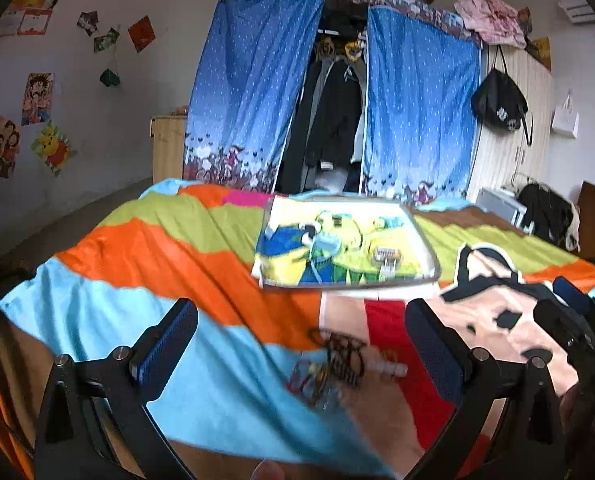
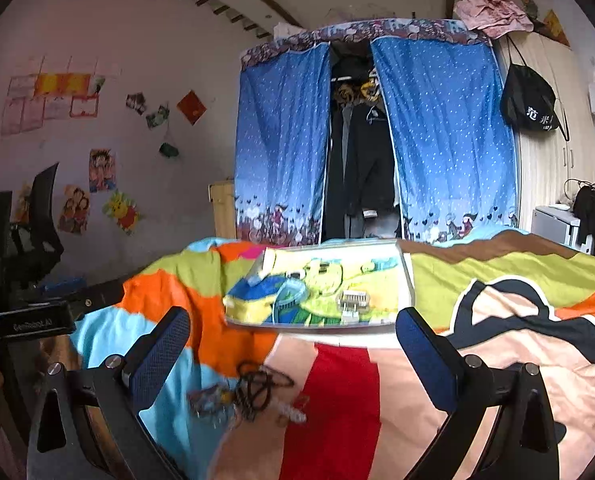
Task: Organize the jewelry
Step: 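Lift both tools away from the tray back toward the pile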
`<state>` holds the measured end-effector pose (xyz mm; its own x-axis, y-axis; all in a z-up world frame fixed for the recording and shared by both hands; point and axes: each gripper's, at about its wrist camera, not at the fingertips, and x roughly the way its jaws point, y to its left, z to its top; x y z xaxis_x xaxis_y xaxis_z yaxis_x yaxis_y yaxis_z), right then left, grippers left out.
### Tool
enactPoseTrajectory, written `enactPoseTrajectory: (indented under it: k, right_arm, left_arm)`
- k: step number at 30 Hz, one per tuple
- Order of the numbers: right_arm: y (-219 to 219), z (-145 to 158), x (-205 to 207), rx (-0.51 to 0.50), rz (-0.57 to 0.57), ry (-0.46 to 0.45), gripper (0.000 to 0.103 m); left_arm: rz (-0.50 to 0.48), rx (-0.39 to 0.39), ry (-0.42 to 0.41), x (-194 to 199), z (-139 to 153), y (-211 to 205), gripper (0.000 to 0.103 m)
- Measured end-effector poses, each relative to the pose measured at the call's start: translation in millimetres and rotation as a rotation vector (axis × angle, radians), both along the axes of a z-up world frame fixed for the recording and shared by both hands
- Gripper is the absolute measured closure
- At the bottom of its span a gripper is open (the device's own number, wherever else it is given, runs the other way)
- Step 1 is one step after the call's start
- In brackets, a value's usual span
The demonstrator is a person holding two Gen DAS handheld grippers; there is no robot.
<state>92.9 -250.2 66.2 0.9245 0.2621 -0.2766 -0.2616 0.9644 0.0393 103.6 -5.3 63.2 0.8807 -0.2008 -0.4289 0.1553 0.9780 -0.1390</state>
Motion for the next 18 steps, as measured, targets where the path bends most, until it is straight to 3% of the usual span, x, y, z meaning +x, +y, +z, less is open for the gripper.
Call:
enactPoseTrajectory:
  k: [11,18]
  right_arm:
    - [-1,-39,-9,0.017,-0.011,0.109,0.000]
    - [-3,-65,2,0.006,-0.006,0.229,0.000]
  left_arm:
    - [0.024,0.044,0.090,-25,-48,3,0.001]
    - [-0.005,0.050,0.224,-18,-78,7,0.001]
